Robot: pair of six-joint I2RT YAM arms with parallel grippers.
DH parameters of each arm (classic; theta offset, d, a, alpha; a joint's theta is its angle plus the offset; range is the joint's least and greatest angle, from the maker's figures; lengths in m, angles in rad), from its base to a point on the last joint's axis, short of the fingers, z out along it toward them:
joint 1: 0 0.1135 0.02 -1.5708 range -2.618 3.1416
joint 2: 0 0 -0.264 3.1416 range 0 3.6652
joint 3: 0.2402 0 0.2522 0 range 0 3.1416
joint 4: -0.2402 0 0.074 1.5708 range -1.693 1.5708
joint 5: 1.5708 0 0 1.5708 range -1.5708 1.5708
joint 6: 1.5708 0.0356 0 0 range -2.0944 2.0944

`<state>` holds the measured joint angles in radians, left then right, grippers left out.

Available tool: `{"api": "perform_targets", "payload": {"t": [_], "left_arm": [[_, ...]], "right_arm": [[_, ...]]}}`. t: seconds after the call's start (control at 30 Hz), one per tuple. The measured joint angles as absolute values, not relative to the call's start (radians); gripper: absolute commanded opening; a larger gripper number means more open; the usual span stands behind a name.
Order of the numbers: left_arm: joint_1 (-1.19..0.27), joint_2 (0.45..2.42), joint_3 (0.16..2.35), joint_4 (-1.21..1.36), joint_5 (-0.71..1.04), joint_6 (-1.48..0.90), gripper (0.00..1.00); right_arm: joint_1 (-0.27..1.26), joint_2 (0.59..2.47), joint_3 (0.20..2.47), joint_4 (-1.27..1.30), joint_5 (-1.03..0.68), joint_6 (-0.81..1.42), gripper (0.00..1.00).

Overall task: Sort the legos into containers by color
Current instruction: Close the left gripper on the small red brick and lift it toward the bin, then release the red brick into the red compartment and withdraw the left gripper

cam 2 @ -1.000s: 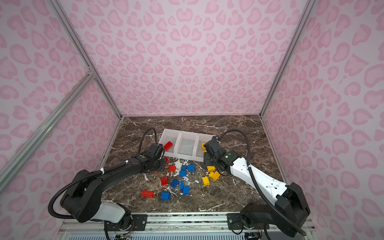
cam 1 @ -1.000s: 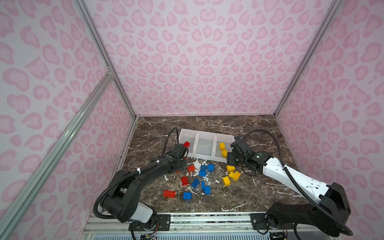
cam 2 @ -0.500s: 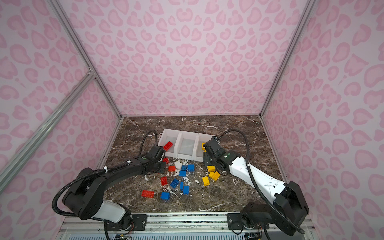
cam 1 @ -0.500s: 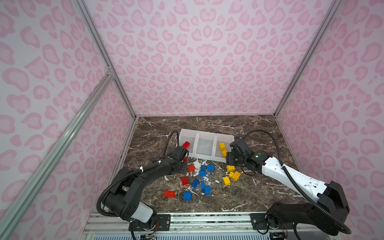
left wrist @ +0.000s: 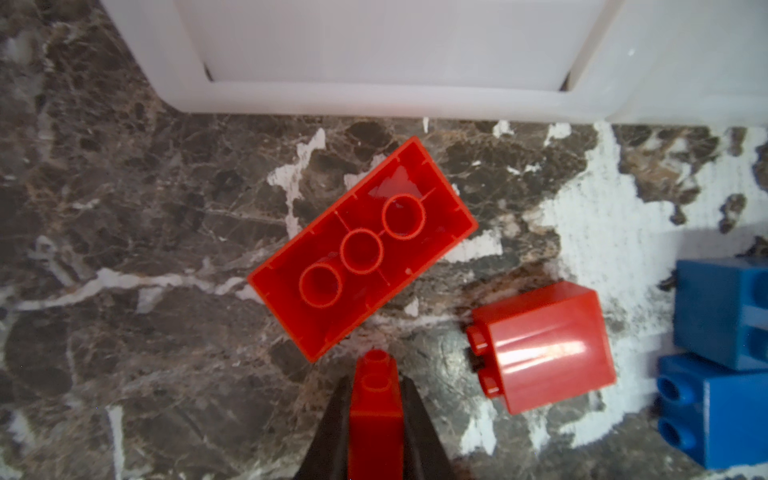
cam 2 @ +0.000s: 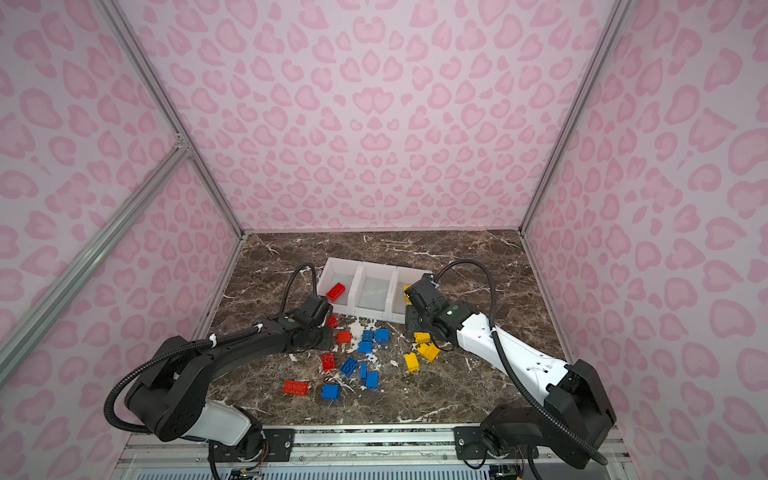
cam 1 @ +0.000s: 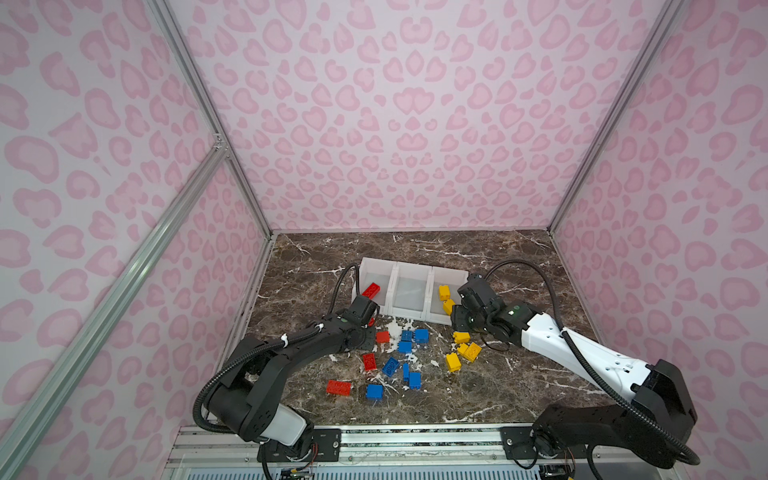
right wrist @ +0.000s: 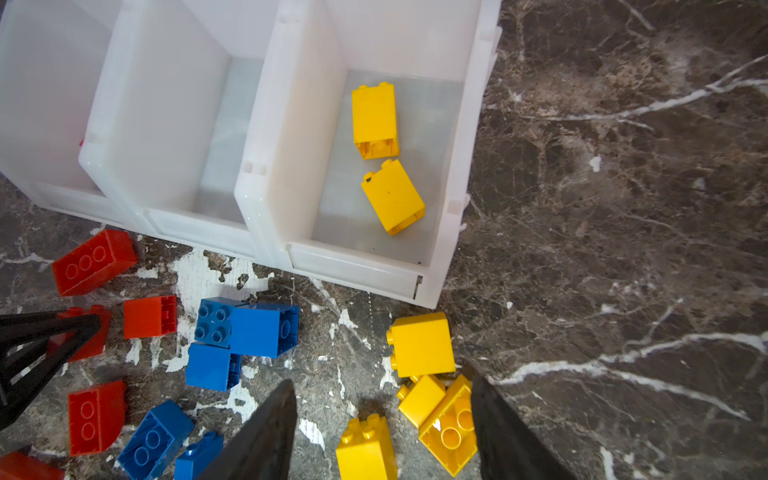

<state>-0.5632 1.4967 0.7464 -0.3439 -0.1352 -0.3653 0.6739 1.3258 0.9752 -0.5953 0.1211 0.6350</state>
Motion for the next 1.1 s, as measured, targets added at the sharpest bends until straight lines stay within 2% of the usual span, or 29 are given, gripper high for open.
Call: {"api": "perform_targets", "payload": {"t": [0.2,0.37,0.7,0.93,1.1], "left_arm": [[-0.570,1.440,0.775,-0.372,-0.128,-0.367,0.15],[-0.559,1.419,0.945,-0.401,-0.124,-0.357,0.15],[-0.481,1.707,1.307,-0.420,-0.116,-0.269,0.16],[-0.469,1.811,1.369,-0.432,-0.097,-0.258,0.17],[-0.466,1.829,1.372,-0.432,-0.077,-0.260,0.23]], "right_arm": [[0.674,1.320,0.975,-0.596,0.122,0.635,0.67],[0.673,1.311,0.976,-0.596,0.123,0.634,0.66],[0.672,1.273,1.005,-0.628,0.124,0.613,0.65],[0.672,1.217,0.942,-0.633,0.123,0.626,0.65],[0.672,1.217,0.948,-0.634,0.124,0.626,0.67]]}}
